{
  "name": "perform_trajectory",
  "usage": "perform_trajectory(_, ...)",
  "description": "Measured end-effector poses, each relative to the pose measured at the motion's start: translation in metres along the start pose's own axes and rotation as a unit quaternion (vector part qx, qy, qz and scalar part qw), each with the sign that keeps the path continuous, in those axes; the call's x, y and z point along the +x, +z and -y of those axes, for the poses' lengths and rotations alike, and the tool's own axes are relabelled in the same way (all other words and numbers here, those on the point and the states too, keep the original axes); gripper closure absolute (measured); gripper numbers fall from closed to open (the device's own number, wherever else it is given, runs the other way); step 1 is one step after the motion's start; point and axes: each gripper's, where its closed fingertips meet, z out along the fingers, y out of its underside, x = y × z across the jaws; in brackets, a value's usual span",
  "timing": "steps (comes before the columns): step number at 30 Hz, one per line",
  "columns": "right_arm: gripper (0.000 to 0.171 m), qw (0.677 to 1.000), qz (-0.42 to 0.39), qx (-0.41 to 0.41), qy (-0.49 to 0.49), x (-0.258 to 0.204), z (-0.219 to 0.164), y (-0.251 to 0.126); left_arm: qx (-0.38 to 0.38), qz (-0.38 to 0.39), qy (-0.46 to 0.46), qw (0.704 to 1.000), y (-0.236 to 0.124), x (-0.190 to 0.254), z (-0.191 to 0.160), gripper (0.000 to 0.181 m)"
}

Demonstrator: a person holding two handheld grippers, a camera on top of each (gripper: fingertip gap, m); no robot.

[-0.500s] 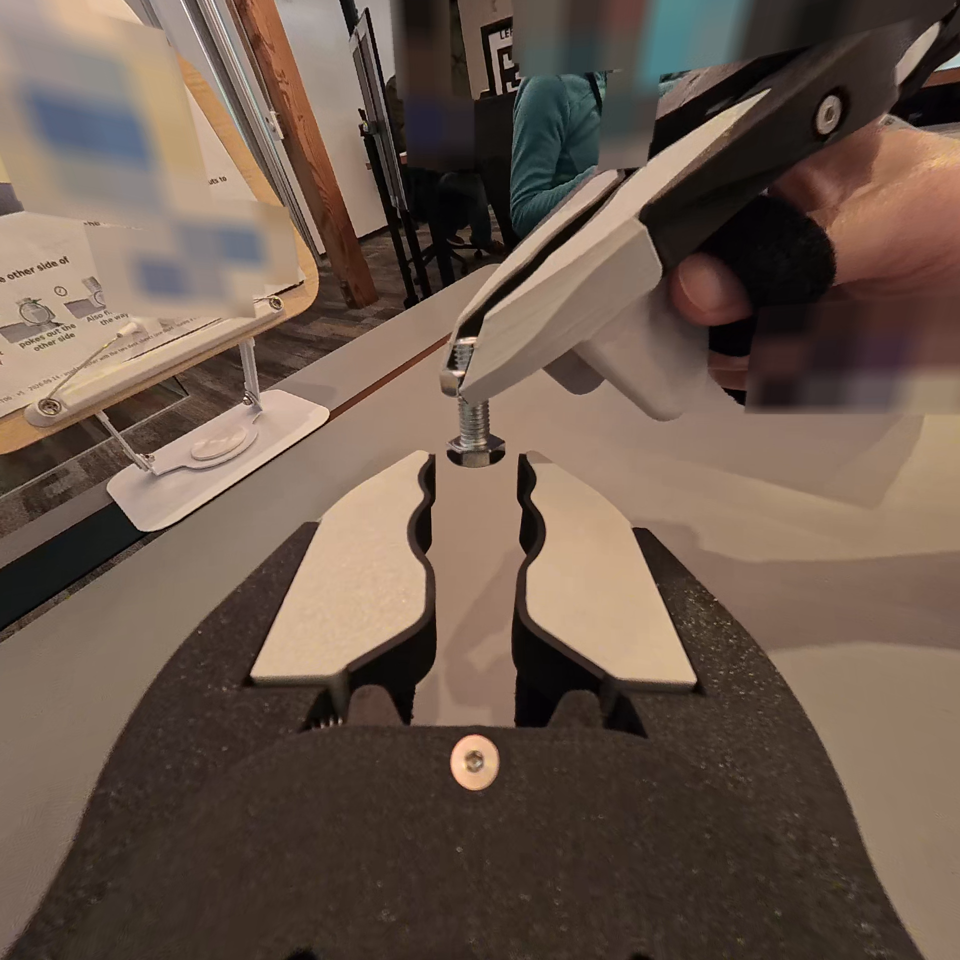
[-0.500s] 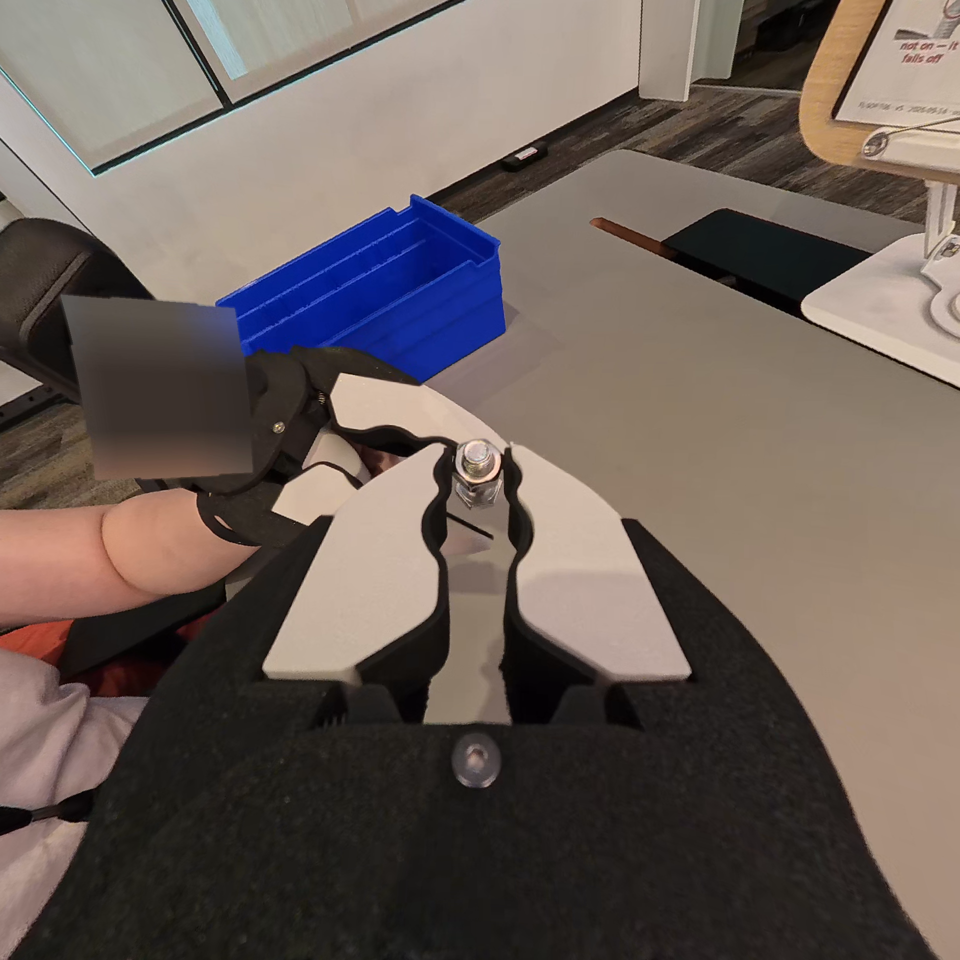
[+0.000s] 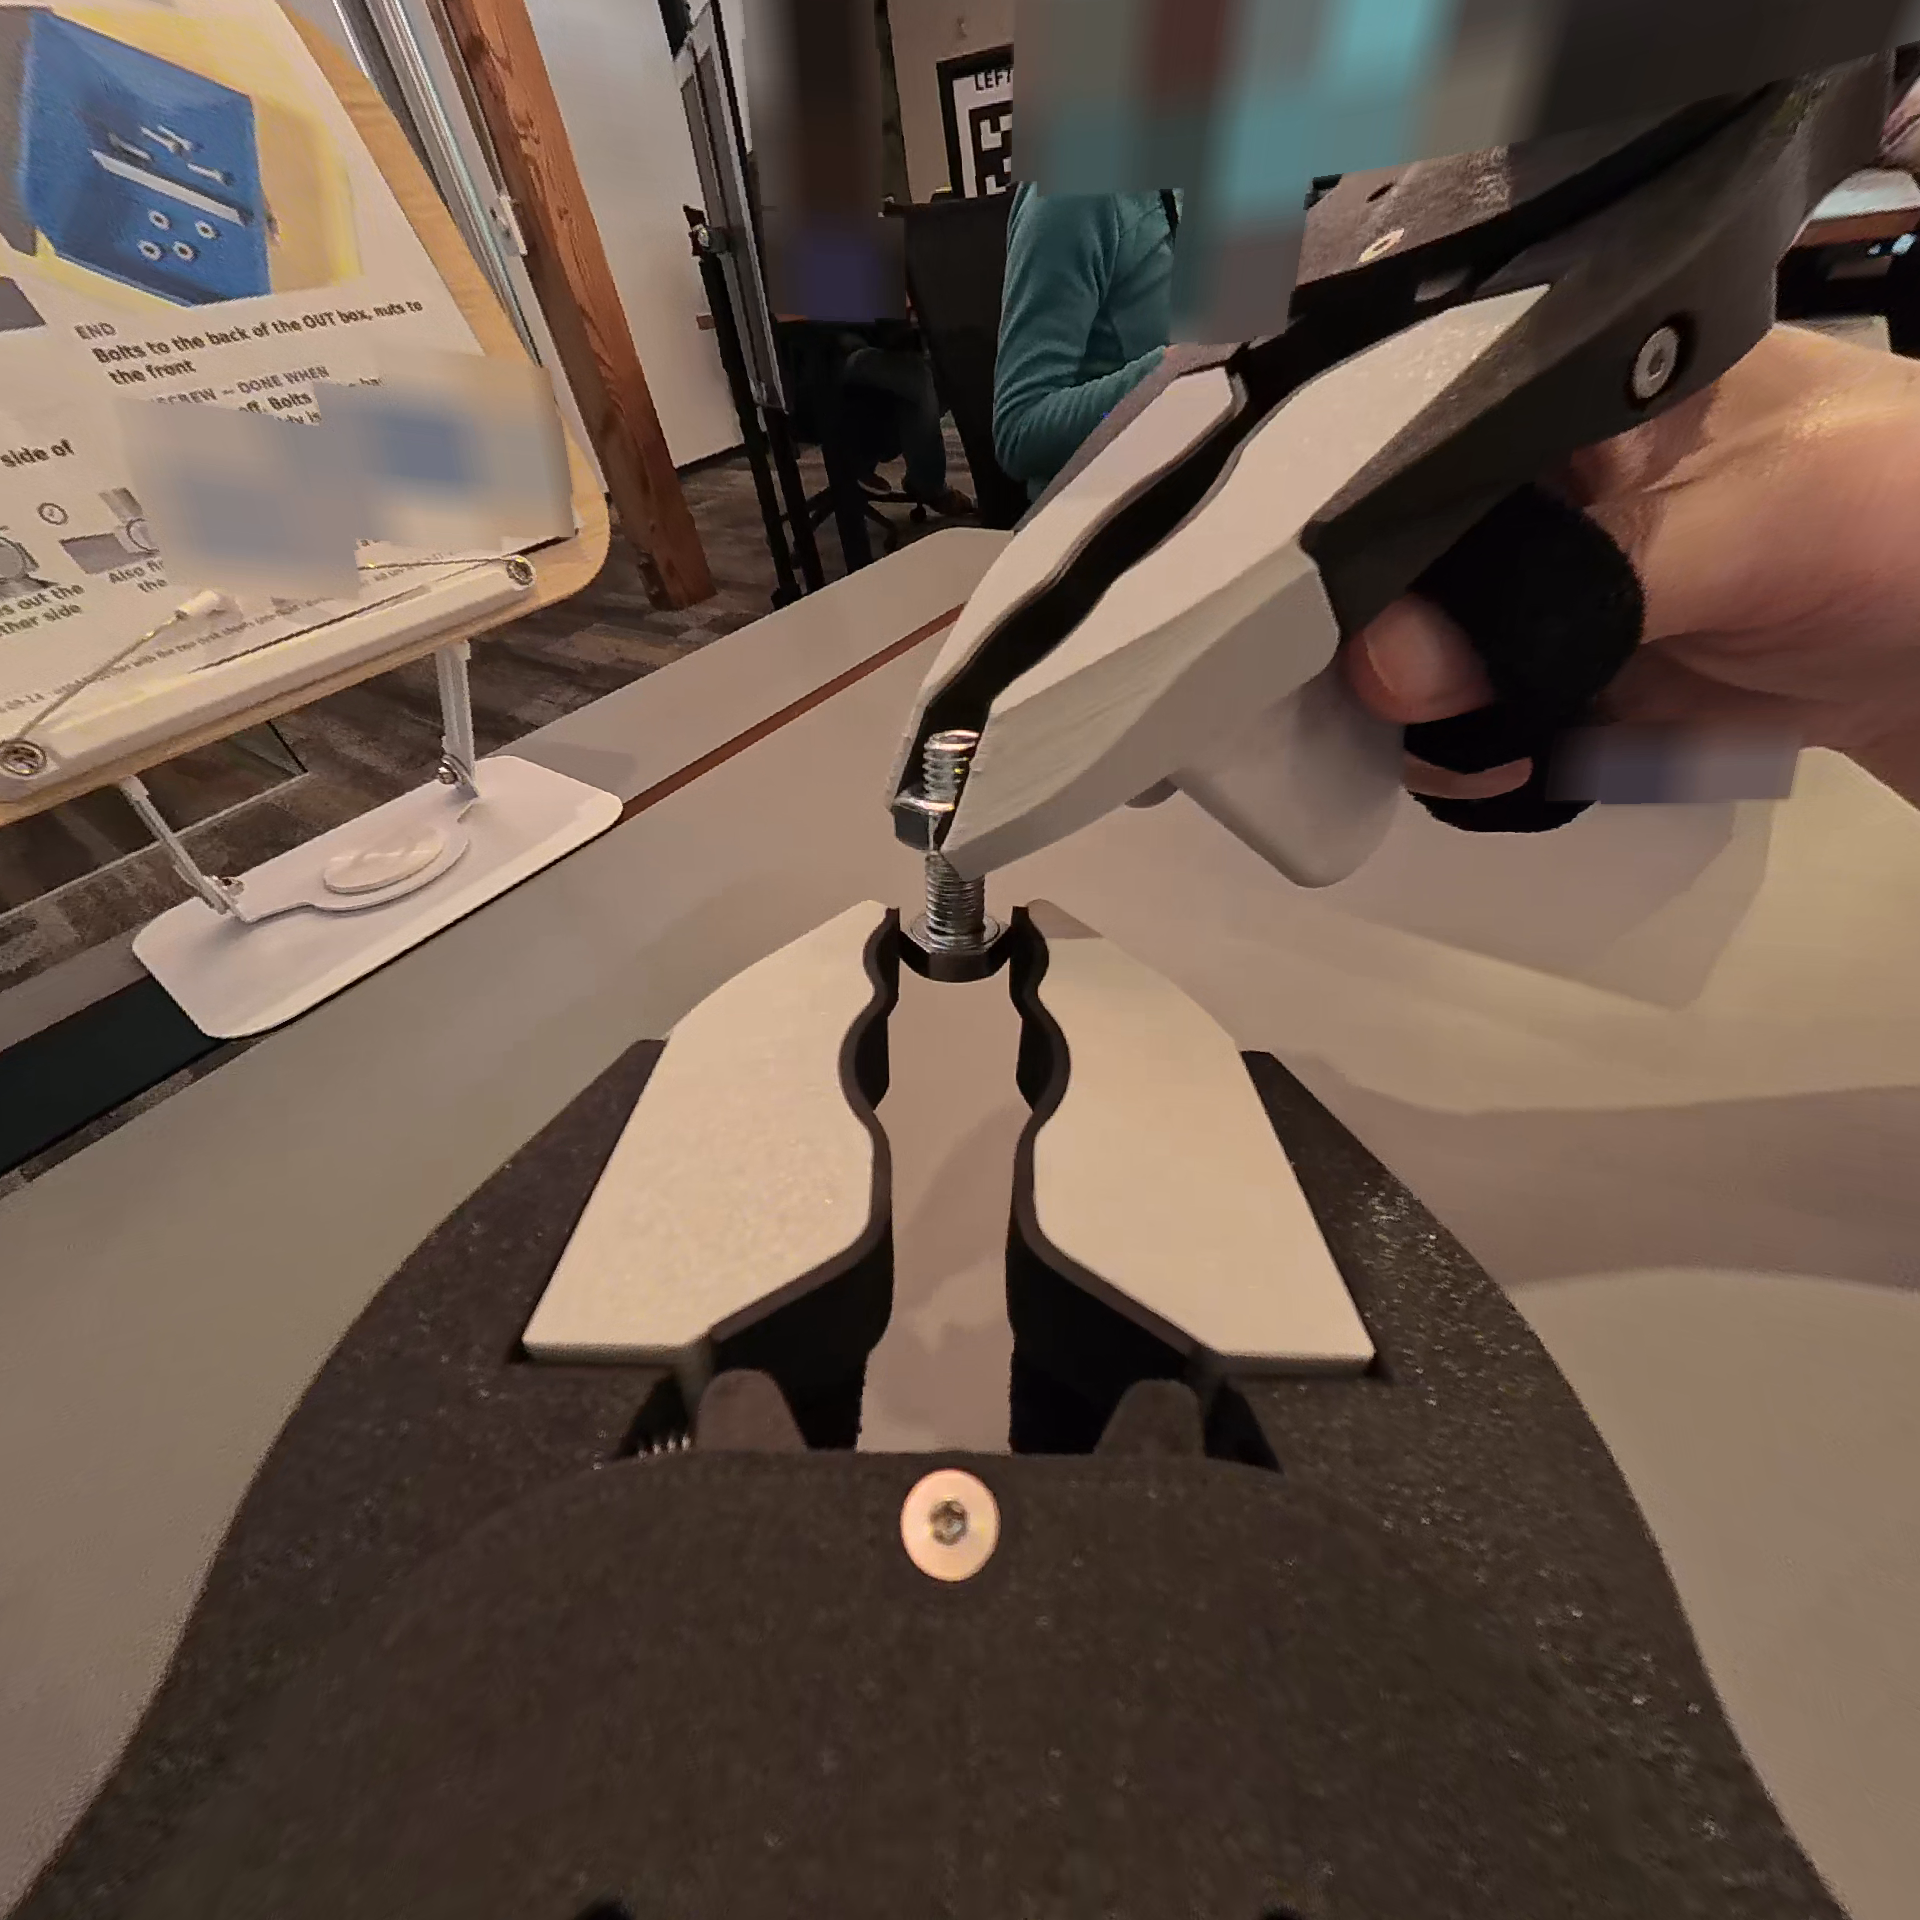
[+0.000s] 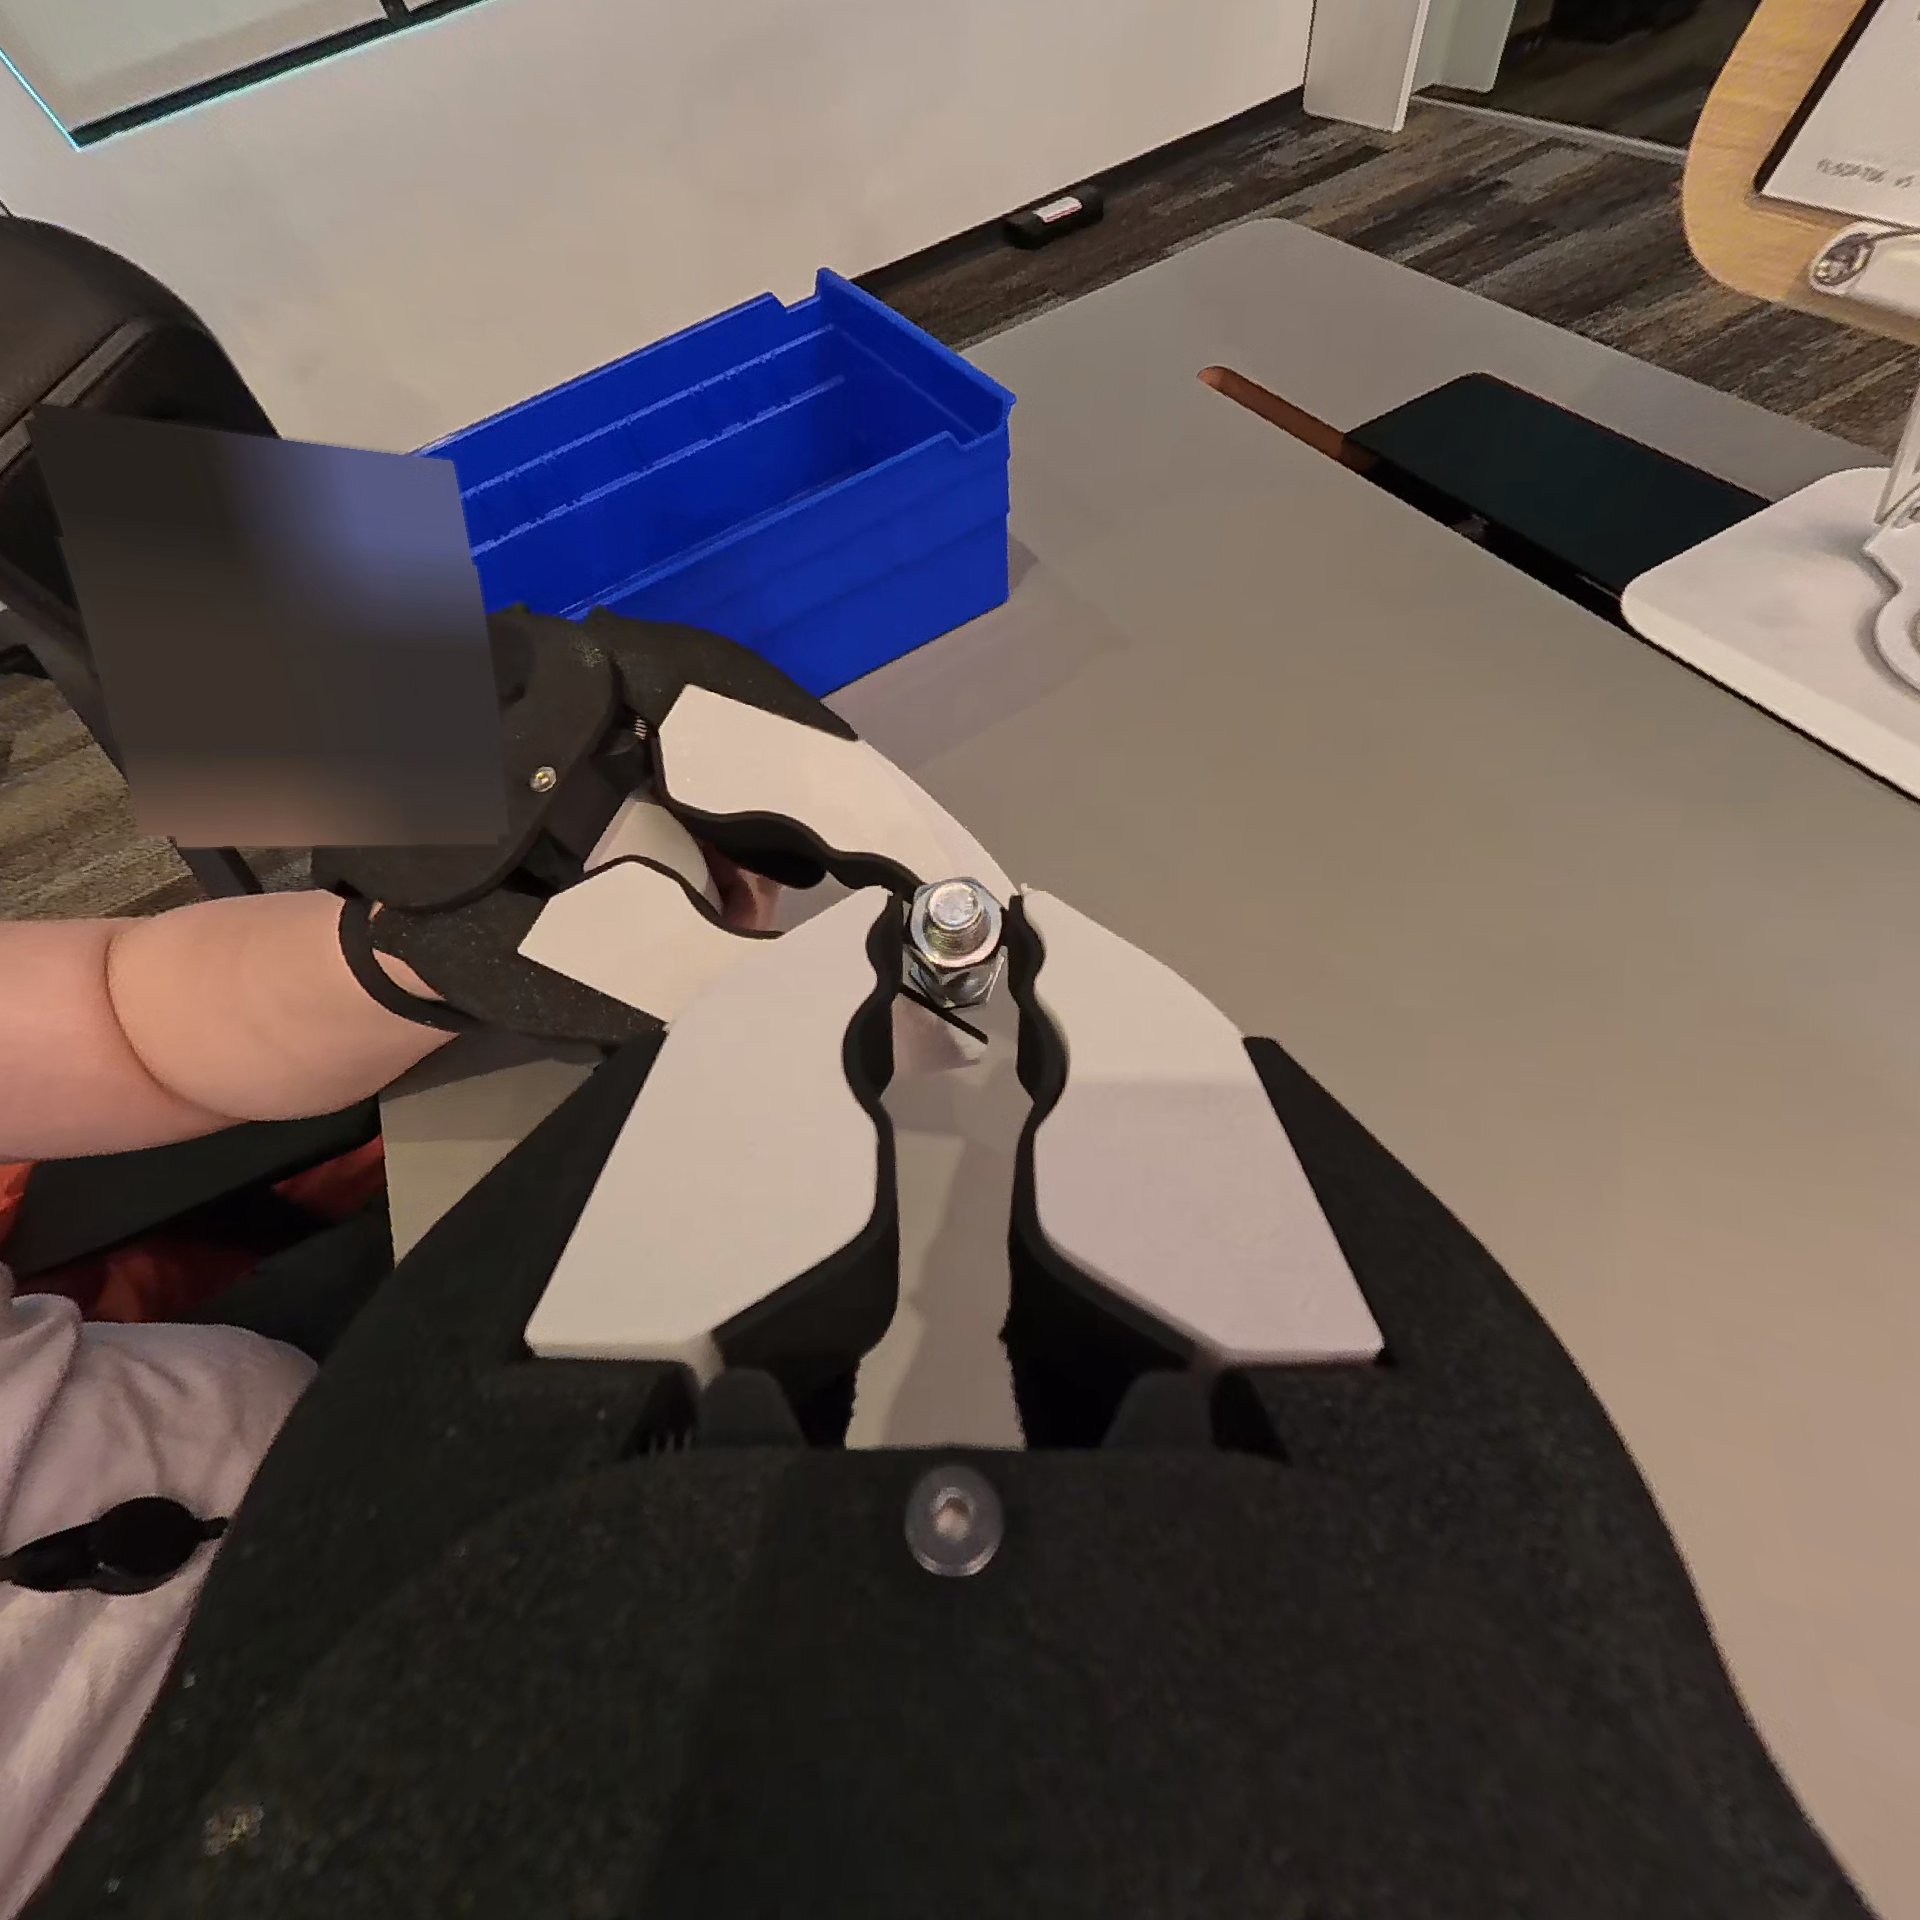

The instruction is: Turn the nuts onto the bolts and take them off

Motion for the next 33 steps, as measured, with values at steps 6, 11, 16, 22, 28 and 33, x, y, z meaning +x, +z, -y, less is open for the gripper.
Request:
perform_trajectory(6,0.135,0.999,-0.016,-0.002,0.046,0.003,0.003,0.001,-0.007,0.037,0.011,0.999,-0.002,-0.009,-0.008,0.162)
perform_trajectory(11,0.137,0.995,-0.067,-0.046,0.052,0.008,-0.004,0.006,-0.024,0.066,0.028,0.997,-0.001,-0.014,-0.014,0.162)
perform_trajectory(16,0.154,0.995,-0.065,-0.080,0.010,0.004,-0.009,0.010,-0.025,0.052,0.024,0.998,-0.002,-0.011,-0.014,0.162)
perform_trajectory(22,0.154,0.987,0.026,-0.110,-0.116,-0.010,-0.016,-0.001,-0.028,-0.070,-0.022,0.997,-0.005,0.013,-0.013,0.162)
perform_trajectory(28,0.155,0.963,0.165,-0.092,-0.193,-0.032,-0.026,-0.019,-0.022,-0.209,-0.049,0.976,-0.016,0.047,-0.008,0.162)
perform_trajectory(33,0.131,0.990,0.078,-0.068,-0.098,-0.012,-0.014,-0.016,-0.011,-0.104,-0.038,0.994,-0.008,0.020,-0.008,0.162)
